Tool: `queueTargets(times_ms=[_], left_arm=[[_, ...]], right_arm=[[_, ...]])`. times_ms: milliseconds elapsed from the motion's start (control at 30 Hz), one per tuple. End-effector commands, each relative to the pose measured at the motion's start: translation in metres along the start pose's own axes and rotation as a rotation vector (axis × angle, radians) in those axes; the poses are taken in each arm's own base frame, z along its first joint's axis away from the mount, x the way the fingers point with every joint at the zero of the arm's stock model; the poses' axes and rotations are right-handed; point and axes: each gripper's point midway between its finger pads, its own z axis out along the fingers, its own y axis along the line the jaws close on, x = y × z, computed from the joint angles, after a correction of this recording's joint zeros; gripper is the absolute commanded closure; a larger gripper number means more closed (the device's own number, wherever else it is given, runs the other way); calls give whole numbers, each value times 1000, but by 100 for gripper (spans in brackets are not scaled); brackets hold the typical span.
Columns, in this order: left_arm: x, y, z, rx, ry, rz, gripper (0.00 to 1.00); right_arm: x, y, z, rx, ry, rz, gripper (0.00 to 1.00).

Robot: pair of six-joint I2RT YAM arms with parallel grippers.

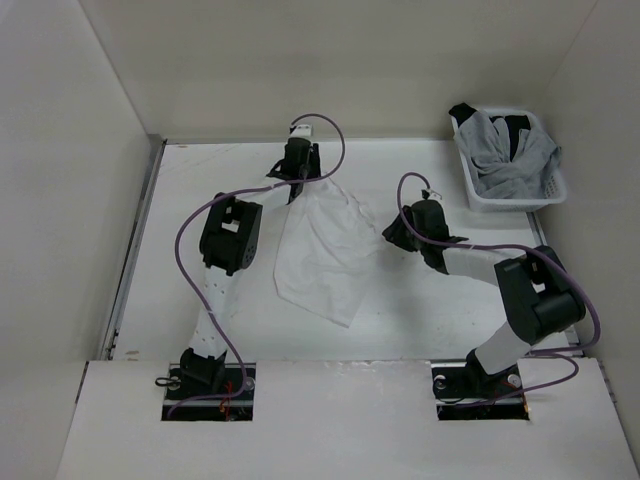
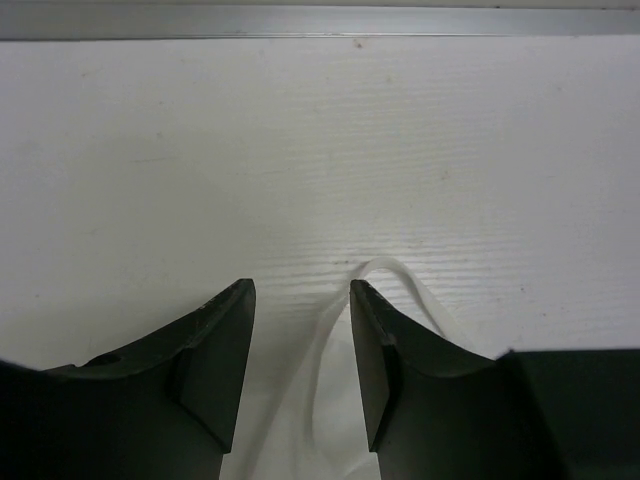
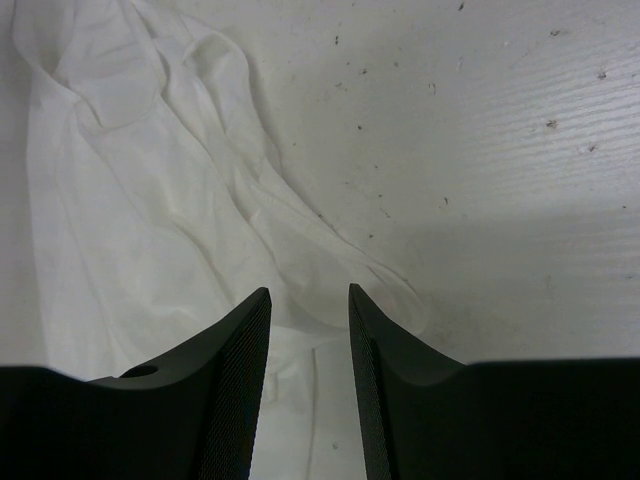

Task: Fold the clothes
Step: Flatten the tank top out

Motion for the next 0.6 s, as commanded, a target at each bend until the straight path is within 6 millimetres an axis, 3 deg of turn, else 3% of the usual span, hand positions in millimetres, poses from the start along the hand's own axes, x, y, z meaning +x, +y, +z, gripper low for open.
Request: queueTargets(times_ms=[0,133,300,567], left_arm=[[-37,-35,-9,122,-98,30,58],[-28,-38,-4,143,-65,91,58],[-12,-29,6,132,-4,142,61],[3,-39,18,201,51,243,62]], right_arm=[[-4,14,2,-50,-23,8,58],[-4,14,2,-50,-23,8,58],[-6,15,1,-53,-26,8,58],[-7,18,-2,-66,-31,7,58]])
